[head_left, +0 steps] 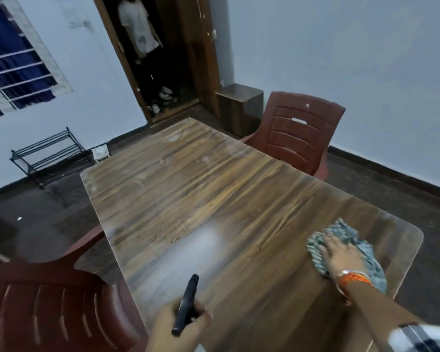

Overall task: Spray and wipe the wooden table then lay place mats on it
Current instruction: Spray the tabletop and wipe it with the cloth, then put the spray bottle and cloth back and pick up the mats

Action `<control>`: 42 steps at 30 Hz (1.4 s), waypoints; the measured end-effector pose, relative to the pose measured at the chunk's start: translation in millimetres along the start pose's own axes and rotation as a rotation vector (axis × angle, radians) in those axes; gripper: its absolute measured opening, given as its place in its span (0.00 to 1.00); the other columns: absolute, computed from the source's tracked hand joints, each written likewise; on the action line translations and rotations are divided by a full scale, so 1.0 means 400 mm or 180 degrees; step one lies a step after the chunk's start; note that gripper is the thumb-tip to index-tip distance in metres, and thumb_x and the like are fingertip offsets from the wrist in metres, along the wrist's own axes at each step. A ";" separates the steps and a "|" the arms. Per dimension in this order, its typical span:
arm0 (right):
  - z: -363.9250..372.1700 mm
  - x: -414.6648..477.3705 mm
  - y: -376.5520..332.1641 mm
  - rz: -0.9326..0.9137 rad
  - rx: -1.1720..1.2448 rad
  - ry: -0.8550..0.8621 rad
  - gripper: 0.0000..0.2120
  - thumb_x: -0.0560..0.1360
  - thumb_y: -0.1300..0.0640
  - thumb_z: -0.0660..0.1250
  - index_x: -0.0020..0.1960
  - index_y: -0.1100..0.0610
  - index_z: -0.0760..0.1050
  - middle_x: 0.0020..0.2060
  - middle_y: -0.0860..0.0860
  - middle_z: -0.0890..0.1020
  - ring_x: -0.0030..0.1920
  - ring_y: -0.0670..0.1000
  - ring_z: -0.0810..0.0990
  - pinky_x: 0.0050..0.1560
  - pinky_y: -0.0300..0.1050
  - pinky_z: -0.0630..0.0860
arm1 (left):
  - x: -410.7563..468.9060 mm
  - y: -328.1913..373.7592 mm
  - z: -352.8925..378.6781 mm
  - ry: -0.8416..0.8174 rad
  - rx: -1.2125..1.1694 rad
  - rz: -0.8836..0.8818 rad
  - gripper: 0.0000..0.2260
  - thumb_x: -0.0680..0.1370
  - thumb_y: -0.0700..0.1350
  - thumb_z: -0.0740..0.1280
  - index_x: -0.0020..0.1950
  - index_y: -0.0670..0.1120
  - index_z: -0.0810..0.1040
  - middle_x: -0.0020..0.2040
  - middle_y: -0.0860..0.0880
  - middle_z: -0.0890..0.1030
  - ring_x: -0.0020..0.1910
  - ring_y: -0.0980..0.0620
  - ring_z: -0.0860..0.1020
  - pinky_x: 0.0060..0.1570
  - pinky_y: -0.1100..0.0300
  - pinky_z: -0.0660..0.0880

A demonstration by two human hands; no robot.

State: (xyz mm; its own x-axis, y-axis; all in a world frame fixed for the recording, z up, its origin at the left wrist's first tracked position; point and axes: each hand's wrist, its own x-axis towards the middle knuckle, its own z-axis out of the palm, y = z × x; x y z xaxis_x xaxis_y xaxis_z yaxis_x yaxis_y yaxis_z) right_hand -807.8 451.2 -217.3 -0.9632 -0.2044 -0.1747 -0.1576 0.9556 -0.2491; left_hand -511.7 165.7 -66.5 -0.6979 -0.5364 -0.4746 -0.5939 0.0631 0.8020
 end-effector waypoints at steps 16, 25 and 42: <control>-0.208 -0.626 0.027 0.0396 0.1281 0.0341 0.19 0.68 0.50 0.76 0.58 0.50 0.80 0.52 0.50 0.71 0.51 0.51 0.76 0.55 0.41 0.71 | -0.180 0.029 0.108 -0.0784 0.1231 0.1635 0.13 0.75 0.51 0.73 0.50 0.51 0.70 0.45 0.53 0.76 0.45 0.52 0.77 0.45 0.56 0.72; -0.182 -1.047 0.118 0.1130 0.1471 0.0455 0.21 0.69 0.58 0.70 0.61 0.50 0.76 0.53 0.51 0.63 0.46 0.50 0.72 0.56 0.35 0.69 | -0.390 -0.006 0.294 -0.1639 0.1989 0.2122 0.21 0.68 0.46 0.80 0.53 0.44 0.74 0.45 0.49 0.81 0.44 0.48 0.81 0.46 0.55 0.77; -0.009 -1.184 0.357 0.1656 0.1990 0.0709 0.17 0.73 0.61 0.69 0.61 0.55 0.77 0.58 0.52 0.71 0.57 0.51 0.74 0.60 0.34 0.65 | -0.493 -0.155 0.714 -0.2269 0.2679 0.2125 0.22 0.70 0.46 0.78 0.57 0.50 0.70 0.37 0.55 0.79 0.41 0.50 0.80 0.46 0.57 0.76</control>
State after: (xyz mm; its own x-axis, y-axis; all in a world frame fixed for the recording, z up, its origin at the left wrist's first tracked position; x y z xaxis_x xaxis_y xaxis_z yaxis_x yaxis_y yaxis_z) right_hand -375.0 685.1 -166.7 -0.9104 0.3387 -0.2375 0.4046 0.6094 -0.6819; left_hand -451.5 508.1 -126.3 -0.8597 0.3533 -0.3690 0.0647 0.7918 0.6074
